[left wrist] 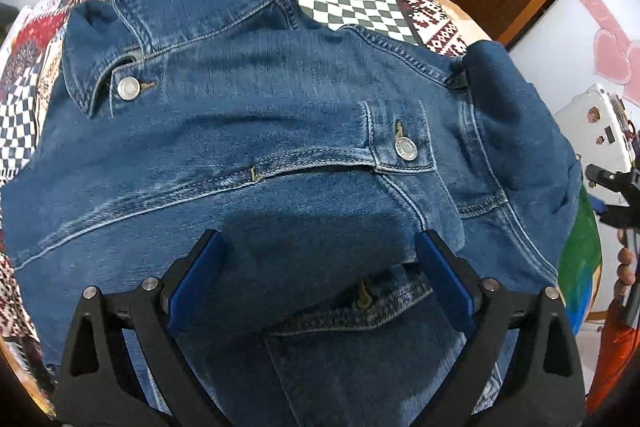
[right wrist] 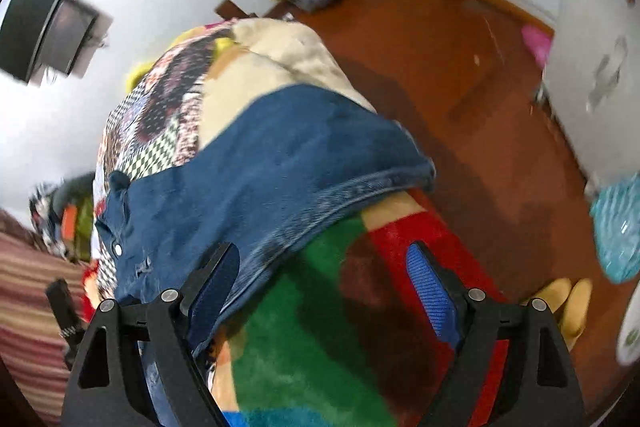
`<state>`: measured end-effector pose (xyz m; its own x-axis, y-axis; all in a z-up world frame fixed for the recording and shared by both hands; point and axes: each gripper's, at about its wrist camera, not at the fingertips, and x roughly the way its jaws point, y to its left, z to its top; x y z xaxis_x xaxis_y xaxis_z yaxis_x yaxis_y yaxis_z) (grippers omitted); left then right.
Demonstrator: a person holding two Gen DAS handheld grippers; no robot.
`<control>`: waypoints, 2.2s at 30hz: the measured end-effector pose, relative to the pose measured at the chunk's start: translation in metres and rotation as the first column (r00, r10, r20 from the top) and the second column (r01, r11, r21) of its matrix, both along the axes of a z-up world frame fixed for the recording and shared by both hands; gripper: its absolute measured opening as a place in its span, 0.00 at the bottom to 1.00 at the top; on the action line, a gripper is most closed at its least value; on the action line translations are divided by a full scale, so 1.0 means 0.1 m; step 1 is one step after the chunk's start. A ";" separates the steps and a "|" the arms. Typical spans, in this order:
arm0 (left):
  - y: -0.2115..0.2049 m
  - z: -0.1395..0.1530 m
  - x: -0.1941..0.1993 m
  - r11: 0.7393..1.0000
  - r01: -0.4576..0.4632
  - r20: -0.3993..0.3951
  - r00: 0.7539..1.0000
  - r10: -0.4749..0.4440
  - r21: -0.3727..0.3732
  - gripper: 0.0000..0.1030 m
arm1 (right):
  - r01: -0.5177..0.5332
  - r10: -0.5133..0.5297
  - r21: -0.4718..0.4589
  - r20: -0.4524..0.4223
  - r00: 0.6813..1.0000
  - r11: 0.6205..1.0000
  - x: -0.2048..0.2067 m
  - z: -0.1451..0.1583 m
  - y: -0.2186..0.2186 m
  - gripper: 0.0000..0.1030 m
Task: Fold large clothes
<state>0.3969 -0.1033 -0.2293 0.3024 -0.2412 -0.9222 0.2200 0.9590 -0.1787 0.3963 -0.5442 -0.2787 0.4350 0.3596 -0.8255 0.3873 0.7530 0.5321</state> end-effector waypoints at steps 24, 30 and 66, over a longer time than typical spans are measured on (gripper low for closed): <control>0.12 0.18 -0.19 1.000 -0.014 0.069 0.998 0.014 0.000 1.00 | 0.106 -0.088 -0.062 0.242 0.966 0.992 0.48 0.36 0.14 0.16; 0.29 0.47 -0.35 0.999 -0.031 0.133 0.990 0.036 -0.035 1.00 | 0.006 0.052 -0.142 0.398 0.916 0.990 0.46 1.12 0.60 0.16; 1.90 0.83 -1.25 0.955 -0.286 0.263 0.918 0.296 -0.077 1.00 | -0.728 0.726 -0.028 -0.059 0.685 0.685 0.40 0.11 4.08 0.14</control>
